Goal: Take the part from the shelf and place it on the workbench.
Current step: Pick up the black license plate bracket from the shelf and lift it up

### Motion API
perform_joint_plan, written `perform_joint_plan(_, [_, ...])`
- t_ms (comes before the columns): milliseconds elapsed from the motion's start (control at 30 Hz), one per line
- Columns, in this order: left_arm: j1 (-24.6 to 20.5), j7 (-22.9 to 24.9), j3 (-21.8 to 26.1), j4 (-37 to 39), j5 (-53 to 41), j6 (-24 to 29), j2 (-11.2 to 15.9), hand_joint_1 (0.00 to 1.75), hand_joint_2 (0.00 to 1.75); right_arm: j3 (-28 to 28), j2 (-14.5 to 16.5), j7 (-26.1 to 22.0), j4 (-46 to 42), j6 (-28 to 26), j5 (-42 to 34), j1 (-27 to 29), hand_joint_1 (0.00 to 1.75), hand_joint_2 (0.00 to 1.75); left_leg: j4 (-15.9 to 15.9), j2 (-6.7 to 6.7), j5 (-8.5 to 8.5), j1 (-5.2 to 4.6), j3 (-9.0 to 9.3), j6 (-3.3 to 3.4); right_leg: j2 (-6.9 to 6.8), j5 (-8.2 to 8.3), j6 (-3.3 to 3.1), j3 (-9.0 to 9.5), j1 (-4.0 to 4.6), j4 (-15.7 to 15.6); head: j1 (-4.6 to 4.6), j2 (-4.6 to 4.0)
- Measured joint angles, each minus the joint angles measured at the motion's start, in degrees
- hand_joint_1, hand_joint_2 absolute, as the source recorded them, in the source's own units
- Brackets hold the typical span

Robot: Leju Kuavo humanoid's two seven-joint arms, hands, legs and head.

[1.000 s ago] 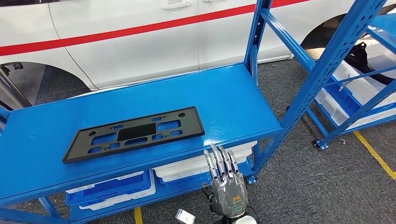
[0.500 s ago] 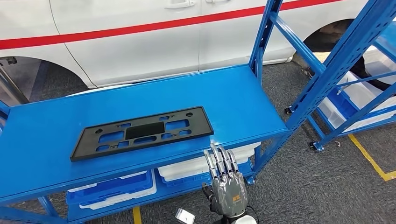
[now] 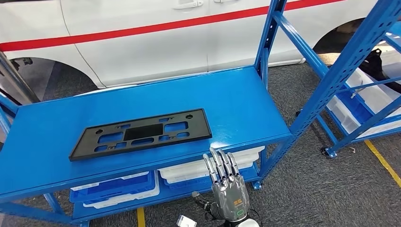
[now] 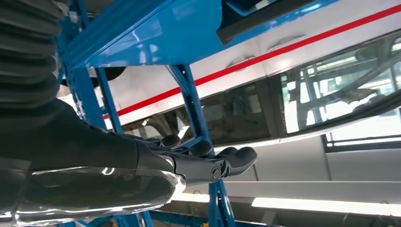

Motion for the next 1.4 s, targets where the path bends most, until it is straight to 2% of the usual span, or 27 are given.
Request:
perform_joint_plan(67, [0.04, -0.02, 0.0, 0.0, 0.02, -0.05, 0.01, 0.0, 0.0, 0.02, -0.01, -0.05, 0.02, 0.04, 0.0, 0.0, 0.0, 0.0, 6.48, 0.17, -2.21, 0.01, -3.21, -0.22, -0.91, -0.12, -0.2, 0.0, 0.22, 0.05, 0.01, 0.0])
perform_joint_plan(100, [0.09, -0.03, 0.0, 0.0, 0.04, -0.08, 0.01, 0.0, 0.0, 0.02, -0.02, -0.04, 0.03, 0.05, 0.0, -0.01, 0.0, 0.0, 7.13, 0.27, -1.78, 0.01, -3.61, -0.21, -1.31, -0.19, -0.26, 0.06, 0.32, 0.07, 0.01, 0.0])
perform_joint_plan(133, [0.16, -0.03, 0.0, 0.0, 0.06, -0.1, 0.01, 0.0, 0.0, 0.03, -0.02, -0.03, 0.03, 0.05, 0.0, -0.02, 0.0, 0.0, 5.44, 0.46, -0.28, 0.0, -2.85, -0.13, -1.69, -0.27, -0.27, 0.17, 0.39, 0.08, 0.01, 0.0])
perform_joint_plan(167, [0.22, -0.03, -0.01, 0.0, 0.07, -0.12, 0.02, 0.0, 0.0, 0.04, -0.02, -0.02, 0.03, 0.05, 0.0, -0.03, 0.0, 0.0, 1.81, 0.97, 1.89, -0.04, -1.09, 0.05, -2.04, -0.38, -0.23, 0.35, 0.43, 0.08, 0.01, 0.0])
perform_joint_plan(233, [0.17, -0.04, -0.01, 0.0, 0.08, -0.13, 0.07, 0.0, 0.0, 0.07, -0.02, 0.01, 0.02, 0.05, 0.0, -0.05, 0.0, 0.0, -5.91, 3.12, 4.9, -0.45, 2.6, 0.72, -2.76, -0.65, 0.08, 0.66, 0.63, 0.14, 0.02, 0.0])
perform_joint_plan(300, [0.04, -0.06, -0.01, 0.0, 0.08, -0.14, 0.11, 0.0, 0.0, 0.08, -0.02, 0.04, 0.02, 0.05, 0.0, -0.1, 0.0, 0.0, -8.89, 4.09, 5.45, -0.95, 3.75, 1.41, -3.51, -0.8, 0.59, 0.75, 0.83, 0.17, 0.02, 0.0])
perform_joint_plan(367, [0.06, -0.07, -0.01, 0.0, 0.08, -0.15, 0.13, 0.0, 0.0, 0.08, -0.02, 0.06, -0.01, 0.04, 0.0, -0.15, 0.0, 0.0, -9.21, 3.0, 5.76, -0.9, 3.63, 1.99, -4.23, -0.97, 1.17, 0.9, 0.89, 0.17, 0.01, 0.0])
perform_joint_plan(400, [0.09, -0.07, -0.01, 0.0, 0.08, -0.16, 0.12, 0.0, 0.0, 0.08, -0.02, 0.07, -0.03, 0.04, 0.0, -0.19, 0.0, 0.0, -9.46, 2.54, 5.95, -0.74, 3.76, 2.34, -3.87, -1.49, 1.48, 0.85, 0.84, 0.68, 0.04, 0.0])
perform_joint_plan(467, [0.07, -0.06, -0.02, 0.0, 0.08, -0.2, 0.1, 0.0, 0.0, 0.08, -0.04, 0.07, -0.07, 0.03, 0.0, -0.22, 0.0, 0.0, -9.93, 1.64, 6.34, -0.4, 4.11, 2.98, -1.95, -4.24, 1.99, -0.74, 0.67, 4.76, 0.09, 0.0])
perform_joint_plan(533, [0.04, -0.05, -0.02, 0.0, 0.08, -0.22, 0.1, 0.0, 0.0, 0.08, -0.13, 0.07, -0.03, 0.03, 0.0, -0.16, 0.0, 0.0, -9.92, 0.68, 6.44, -0.45, 3.99, 3.21, -0.17, -7.84, 2.22, -4.26, 0.46, 12.27, 0.09, 0.0])
perform_joint_plan(567, [0.04, -0.05, -0.02, 0.0, 0.08, -0.24, 0.11, 0.0, 0.0, 0.08, -0.19, 0.07, 0.01, 0.04, 0.0, -0.11, 0.0, 0.0, -9.88, 0.11, 6.45, -0.46, 3.94, 3.23, 0.08, -8.72, 2.3, -5.81, 0.39, 15.29, 0.09, 0.0])
perform_joint_plan(600, [0.06, -0.05, -0.02, 0.0, 0.08, -0.23, 0.12, 0.0, 0.0, 0.08, -0.23, 0.07, 0.02, 0.04, 0.0, -0.08, 0.0, 0.0, -9.84, -0.5, 6.45, -0.47, 3.94, 3.23, 0.18, -8.52, 2.34, -6.56, 0.34, 16.52, 0.09, 0.0])
perform_joint_plan(633, [0.08, -0.05, -0.02, 0.0, 0.08, -0.23, 0.13, 0.0, 0.0, 0.08, -0.25, 0.07, 0.03, 0.05, 0.0, -0.08, 0.0, 0.0, -9.77, -1.16, 6.43, -0.46, 3.98, 3.19, 0.29, -7.12, 2.34, -6.2, 0.26, 15.42, 0.09, 0.0])
perform_joint_plan(700, [0.08, -0.05, -0.02, 0.0, 0.08, -0.24, 0.11, 0.0, 0.0, 0.09, -0.27, 0.07, 0.03, 0.05, 0.0, -0.09, 0.0, 0.0, -9.47, -2.25, 6.26, -0.41, 4.04, 2.99, 0.95, -2.79, 2.2, -3.08, 0.03, 8.16, 0.1, 0.0])
perform_joint_plan(767, [0.07, -0.09, -0.02, 0.0, 0.08, -0.25, 0.1, 0.0, 0.0, 0.11, -0.28, 0.07, 0.02, 0.08, 0.0, -0.1, 0.0, 0.0, -8.86, -3.07, 6.01, -0.54, 3.66, 2.5, 1.79, -0.54, 1.99, -0.65, -0.03, 2.08, 0.09, 0.0])
perform_joint_plan(867, [0.36, -0.14, -0.02, 0.0, 0.07, -0.26, 0.11, 0.0, 0.0, 0.17, -0.27, 0.1, 0.01, 0.11, 0.0, -0.08, 0.0, 0.0, -8.8, -3.57, 5.98, -0.51, 3.16, 1.43, 1.99, -0.41, 1.26, -0.44, 0.12, 0.86, 0.06, 0.0])
perform_joint_plan(933, [0.42, -0.14, -0.02, 0.0, 0.07, -0.26, 0.1, 0.0, 0.0, 0.19, -0.22, 0.13, 0.01, 0.11, 0.0, -0.09, 0.0, 0.0, -7.43, -2.38, 4.81, -0.41, 2.65, 0.77, 1.64, -0.09, 0.47, -0.16, 0.03, 0.33, 0.05, 0.0])
perform_joint_plan(967, [0.33, -0.14, -0.02, 0.0, 0.08, -0.26, 0.09, 0.0, 0.0, 0.2, -0.19, 0.06, 0.01, 0.1, -0.01, -0.08, 0.0, 0.0, -5.16, -1.5, 3.35, -0.38, 1.69, 0.51, 1.37, 0.03, 0.17, -0.04, -0.04, 0.1, 0.03, 0.0])
perform_joint_plan(1033, [0.07, -0.15, -0.03, 0.0, 0.08, -0.26, 0.05, 0.0, 0.0, 0.21, -0.18, -0.17, 0.02, 0.07, -0.04, -0.04, 0.0, 0.0, 2.04, -0.16, -0.43, -0.31, -1.54, 0.08, 0.76, 0.04, -0.14, -0.07, 0.08, 0.03, 0.01, 0.0])
perform_joint_plan(1067, [0.01, -0.16, -0.04, 0.0, 0.08, -0.26, 0.05, 0.0, 0.0, 0.21, -0.19, -0.28, 0.02, 0.05, -0.07, -0.03, 0.0, 0.0, 5.24, 0.03, -1.61, -0.29, -3.0, -0.06, 0.5, 0.02, -0.17, -0.1, 0.15, 0.05, 0.01, 0.0])
perform_joint_plan(1100, [0.0, -0.16, -0.05, 0.0, 0.08, -0.26, 0.05, 0.0, 0.0, 0.21, -0.19, -0.34, 0.03, 0.04, -0.09, -0.02, 0.0, 0.0, 6.83, 0.12, -1.8, -0.29, -3.71, -0.13, 0.29, 0.0, -0.19, -0.1, 0.19, 0.06, 0.01, 0.0])
perform_joint_plan(1133, [0.04, -0.15, -0.07, 0.0, 0.09, -0.26, 0.05, 0.0, 0.0, 0.21, -0.19, -0.38, 0.03, 0.03, -0.11, -0.03, 0.0, 0.0, 6.32, 0.2, -0.92, -0.29, -3.37, -0.11, 0.17, -0.02, -0.19, -0.07, 0.22, 0.07, 0.01, 0.0])
perform_joint_plan(1167, [0.11, -0.15, -0.09, 0.0, 0.09, -0.26, 0.07, 0.0, 0.0, 0.21, -0.19, -0.41, 0.03, 0.02, -0.12, -0.03, 0.0, 0.0, 3.68, 0.28, 0.84, -0.29, -1.98, 0.0, 0.11, -0.04, -0.17, 0.01, 0.24, 0.08, 0.01, 0.0])
perform_joint_plan(1200, [0.15, -0.15, -0.1, 0.0, 0.1, -0.26, 0.09, 0.0, 0.0, 0.21, -0.19, -0.44, 0.03, 0.02, -0.12, -0.04, 0.0, 0.0, -0.35, 0.39, 2.89, -0.31, 0.07, 0.21, 0.08, -0.09, -0.11, 0.11, 0.27, 0.09, 0.0, 0.0])
perform_joint_plan(1267, [0.12, -0.16, -0.14, 0.0, 0.16, -0.25, 0.16, 0.0, 0.0, 0.21, -0.19, -0.42, 0.03, 0.01, -0.09, -0.08, 0.0, 0.0, -7.21, 0.59, 5.21, -0.59, 3.45, 0.82, -0.09, -0.19, 0.23, 0.18, 0.49, 0.19, 0.01, 0.0])
perform_joint_plan(1300, [0.05, -0.16, -0.17, 0.0, 0.2, -0.24, 0.18, 0.0, 0.0, 0.21, -0.19, -0.37, 0.03, 0.01, -0.07, -0.12, 0.0, 0.0, -8.81, 0.59, 5.47, -0.76, 4.12, 1.14, -0.22, -0.22, 0.49, 0.17, 0.55, 0.21, 0.01, 0.0])
perform_joint_plan(1400, [-0.03, -0.16, -0.26, 0.0, 0.3, -0.24, 0.17, 0.0, 0.0, 0.22, -0.25, 0.14, 0.03, 0.02, -0.01, -0.42, 0.0, 0.0, -9.53, 0.16, 5.64, -0.78, 4.26, 2.03, -0.6, -0.33, 1.43, 0.27, 0.51, 0.25, 0.03, 0.0])
